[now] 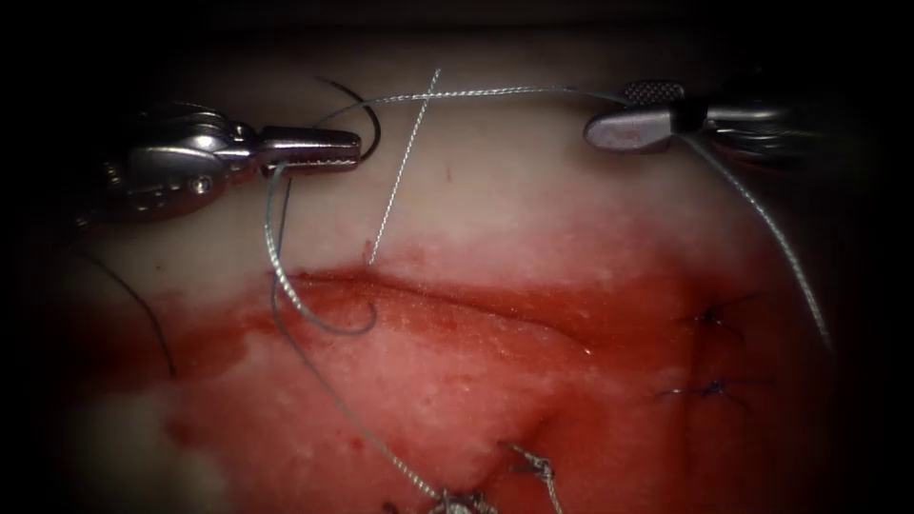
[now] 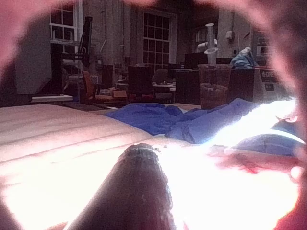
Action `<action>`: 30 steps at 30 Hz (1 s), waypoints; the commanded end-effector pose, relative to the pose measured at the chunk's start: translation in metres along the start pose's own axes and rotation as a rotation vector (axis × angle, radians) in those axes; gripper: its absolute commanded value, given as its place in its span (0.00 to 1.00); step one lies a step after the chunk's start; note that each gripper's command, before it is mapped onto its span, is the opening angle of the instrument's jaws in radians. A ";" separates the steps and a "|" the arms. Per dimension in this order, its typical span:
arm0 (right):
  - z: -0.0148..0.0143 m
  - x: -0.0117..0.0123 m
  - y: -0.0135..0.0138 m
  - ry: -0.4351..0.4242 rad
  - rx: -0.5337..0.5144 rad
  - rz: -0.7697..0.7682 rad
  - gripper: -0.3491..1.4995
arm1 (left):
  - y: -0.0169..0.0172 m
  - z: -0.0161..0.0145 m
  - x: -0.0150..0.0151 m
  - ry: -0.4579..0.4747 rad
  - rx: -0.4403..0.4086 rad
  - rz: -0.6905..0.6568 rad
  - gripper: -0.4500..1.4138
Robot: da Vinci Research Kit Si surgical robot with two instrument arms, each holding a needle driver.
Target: Wound Closure
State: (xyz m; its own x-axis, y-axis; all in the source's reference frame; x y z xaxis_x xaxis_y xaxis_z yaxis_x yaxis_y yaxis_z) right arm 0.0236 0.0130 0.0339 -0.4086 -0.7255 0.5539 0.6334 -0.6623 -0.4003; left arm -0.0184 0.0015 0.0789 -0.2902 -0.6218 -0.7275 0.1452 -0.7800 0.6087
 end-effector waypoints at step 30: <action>0.0037 -0.0061 0.0079 0.396 -0.187 -0.902 0.67 | -0.0006 0.0008 -0.0020 -0.136 -0.181 0.016 0.00</action>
State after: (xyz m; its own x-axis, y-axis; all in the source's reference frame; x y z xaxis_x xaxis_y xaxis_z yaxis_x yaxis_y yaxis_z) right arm 0.0333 0.0120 0.0314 -0.9098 0.1102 0.4000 -0.1378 -0.9896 -0.0408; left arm -0.0186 0.0019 0.0812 -0.4079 -0.6239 -0.6666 0.3202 -0.7815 0.5356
